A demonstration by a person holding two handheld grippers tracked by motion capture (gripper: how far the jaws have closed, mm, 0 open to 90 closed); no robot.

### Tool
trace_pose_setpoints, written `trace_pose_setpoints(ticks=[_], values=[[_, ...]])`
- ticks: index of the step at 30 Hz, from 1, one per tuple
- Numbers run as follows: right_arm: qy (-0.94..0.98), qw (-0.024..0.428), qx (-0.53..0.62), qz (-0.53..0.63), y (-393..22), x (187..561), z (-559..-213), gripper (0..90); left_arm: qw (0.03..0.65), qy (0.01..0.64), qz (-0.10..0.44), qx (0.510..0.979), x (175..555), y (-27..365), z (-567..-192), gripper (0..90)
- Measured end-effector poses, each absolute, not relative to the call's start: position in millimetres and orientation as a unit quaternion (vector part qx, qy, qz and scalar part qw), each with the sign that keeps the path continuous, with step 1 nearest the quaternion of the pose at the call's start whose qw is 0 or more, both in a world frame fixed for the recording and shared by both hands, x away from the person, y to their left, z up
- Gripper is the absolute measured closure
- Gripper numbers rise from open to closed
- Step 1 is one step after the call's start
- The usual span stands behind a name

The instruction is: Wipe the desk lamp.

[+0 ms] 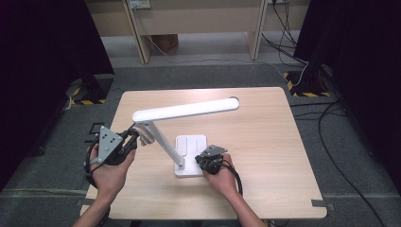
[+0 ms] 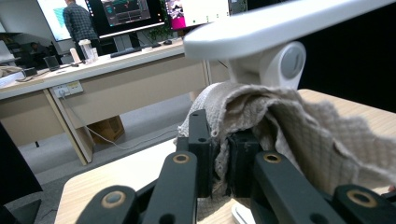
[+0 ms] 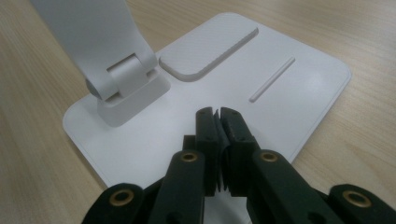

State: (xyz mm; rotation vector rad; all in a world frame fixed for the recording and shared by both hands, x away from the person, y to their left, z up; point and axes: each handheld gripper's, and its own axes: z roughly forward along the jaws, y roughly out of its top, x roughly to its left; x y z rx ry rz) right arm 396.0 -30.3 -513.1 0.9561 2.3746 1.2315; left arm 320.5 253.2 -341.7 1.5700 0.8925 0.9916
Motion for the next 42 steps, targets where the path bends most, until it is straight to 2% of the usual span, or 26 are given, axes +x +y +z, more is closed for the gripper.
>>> trace_pose_setpoints(ticks=[42], values=[[0.824, 0.149, 0.336, 0.431, -30.5, 395.2, -513.7, 86.3, 0.496, 0.381, 0.379, 0.682, 320.8, 239.3, -382.4, 82.5]])
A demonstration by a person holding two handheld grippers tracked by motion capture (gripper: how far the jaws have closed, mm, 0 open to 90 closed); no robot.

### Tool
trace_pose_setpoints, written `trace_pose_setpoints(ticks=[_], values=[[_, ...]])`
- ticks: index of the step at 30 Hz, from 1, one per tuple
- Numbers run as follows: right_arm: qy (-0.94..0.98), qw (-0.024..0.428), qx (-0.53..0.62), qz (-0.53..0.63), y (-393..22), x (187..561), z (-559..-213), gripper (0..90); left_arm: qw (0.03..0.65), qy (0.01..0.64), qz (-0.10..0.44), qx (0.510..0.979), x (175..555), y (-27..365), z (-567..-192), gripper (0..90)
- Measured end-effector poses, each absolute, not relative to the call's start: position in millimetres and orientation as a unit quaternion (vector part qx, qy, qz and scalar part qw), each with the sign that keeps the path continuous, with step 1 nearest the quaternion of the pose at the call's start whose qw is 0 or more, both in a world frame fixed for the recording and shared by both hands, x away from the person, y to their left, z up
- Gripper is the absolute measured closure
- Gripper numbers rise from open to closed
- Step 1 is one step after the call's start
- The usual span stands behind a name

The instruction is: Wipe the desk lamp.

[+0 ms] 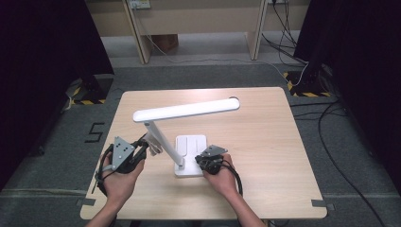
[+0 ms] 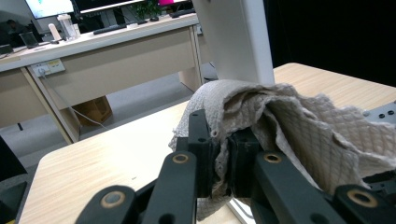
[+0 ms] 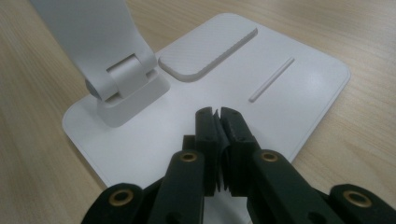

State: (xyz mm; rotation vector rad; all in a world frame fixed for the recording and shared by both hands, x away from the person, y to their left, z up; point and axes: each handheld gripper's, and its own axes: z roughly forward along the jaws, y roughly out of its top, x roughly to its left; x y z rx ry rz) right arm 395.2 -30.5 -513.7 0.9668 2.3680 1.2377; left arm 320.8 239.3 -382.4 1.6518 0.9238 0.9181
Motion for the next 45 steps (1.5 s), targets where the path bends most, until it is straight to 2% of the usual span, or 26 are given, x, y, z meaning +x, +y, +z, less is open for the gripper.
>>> trace_pose_setpoints(ticks=[45], values=[[0.82, 0.149, 0.341, 0.435, -31.0, 393.7, -515.0, 86.3, 0.467, 0.382, 0.356, 0.714, 330.1, 226.2, -432.5, 82.5]])
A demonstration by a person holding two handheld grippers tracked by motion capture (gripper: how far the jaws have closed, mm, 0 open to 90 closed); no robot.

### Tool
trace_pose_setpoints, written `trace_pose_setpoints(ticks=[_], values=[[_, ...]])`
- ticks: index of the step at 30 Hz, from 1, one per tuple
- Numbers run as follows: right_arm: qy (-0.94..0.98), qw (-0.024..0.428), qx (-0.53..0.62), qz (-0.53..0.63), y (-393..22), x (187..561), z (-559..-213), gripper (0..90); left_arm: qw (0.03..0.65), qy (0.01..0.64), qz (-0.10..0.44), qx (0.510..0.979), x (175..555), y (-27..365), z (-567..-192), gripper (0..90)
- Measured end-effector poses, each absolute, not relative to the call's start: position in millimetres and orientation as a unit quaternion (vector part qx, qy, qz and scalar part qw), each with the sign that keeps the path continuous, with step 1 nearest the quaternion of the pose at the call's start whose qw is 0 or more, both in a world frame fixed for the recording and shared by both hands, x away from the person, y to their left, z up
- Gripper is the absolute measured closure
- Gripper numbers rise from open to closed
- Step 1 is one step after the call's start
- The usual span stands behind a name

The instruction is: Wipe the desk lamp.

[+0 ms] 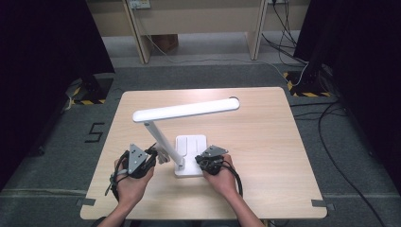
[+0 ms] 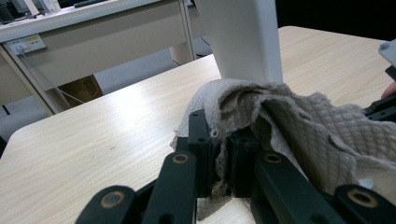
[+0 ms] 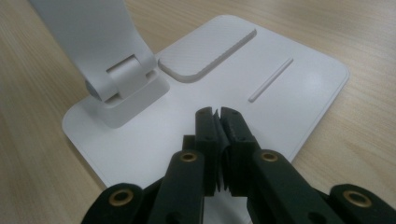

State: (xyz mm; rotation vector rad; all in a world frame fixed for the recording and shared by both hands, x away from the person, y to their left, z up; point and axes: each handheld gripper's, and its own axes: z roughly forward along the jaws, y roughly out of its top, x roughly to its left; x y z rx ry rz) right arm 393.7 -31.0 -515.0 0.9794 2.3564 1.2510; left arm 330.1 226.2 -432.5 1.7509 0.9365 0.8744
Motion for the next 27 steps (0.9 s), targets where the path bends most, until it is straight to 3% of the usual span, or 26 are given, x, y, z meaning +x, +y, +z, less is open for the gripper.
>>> trace_pose_setpoints(ticks=[27], values=[[0.82, 0.154, 0.338, 0.436, -30.8, 393.6, -515.2, 86.3, 0.44, 0.382, 0.332, 0.742, 335.5, 214.8, -472.0, 82.3]])
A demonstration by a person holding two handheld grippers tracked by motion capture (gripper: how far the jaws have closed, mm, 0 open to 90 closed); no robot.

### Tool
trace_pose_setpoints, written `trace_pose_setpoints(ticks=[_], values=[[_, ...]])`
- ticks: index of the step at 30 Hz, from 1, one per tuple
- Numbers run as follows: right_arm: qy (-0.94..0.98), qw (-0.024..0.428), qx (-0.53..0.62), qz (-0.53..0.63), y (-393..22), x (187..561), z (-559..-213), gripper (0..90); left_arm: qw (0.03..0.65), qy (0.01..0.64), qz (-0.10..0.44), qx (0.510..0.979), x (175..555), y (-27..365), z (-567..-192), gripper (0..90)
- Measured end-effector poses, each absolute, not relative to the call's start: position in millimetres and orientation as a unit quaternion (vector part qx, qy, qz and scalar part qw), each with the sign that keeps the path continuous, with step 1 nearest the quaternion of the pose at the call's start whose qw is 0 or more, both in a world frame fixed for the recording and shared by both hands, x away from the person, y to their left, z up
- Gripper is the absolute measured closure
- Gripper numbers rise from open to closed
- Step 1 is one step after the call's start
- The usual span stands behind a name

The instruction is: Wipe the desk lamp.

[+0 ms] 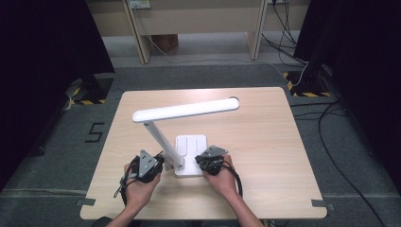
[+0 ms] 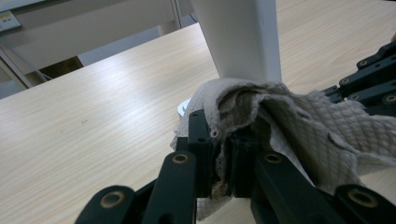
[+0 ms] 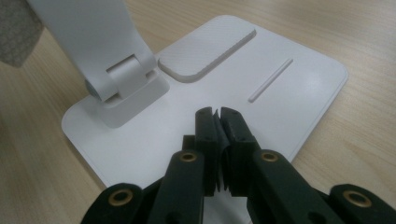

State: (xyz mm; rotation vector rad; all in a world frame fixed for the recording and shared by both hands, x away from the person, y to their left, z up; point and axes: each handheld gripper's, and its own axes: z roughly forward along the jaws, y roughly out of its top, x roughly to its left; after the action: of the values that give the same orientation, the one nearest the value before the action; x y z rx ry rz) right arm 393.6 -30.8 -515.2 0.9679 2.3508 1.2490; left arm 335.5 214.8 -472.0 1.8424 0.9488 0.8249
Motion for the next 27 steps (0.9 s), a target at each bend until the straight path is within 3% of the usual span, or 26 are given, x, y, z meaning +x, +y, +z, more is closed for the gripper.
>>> trace_pose_setpoints(ticks=[27], values=[[0.819, 0.153, 0.34, 0.436, -31.1, 393.8, -515.1, 85.4, 0.41, 0.37, 0.293, 0.78, 338.0, 206.3, -503.6, 82.3]])
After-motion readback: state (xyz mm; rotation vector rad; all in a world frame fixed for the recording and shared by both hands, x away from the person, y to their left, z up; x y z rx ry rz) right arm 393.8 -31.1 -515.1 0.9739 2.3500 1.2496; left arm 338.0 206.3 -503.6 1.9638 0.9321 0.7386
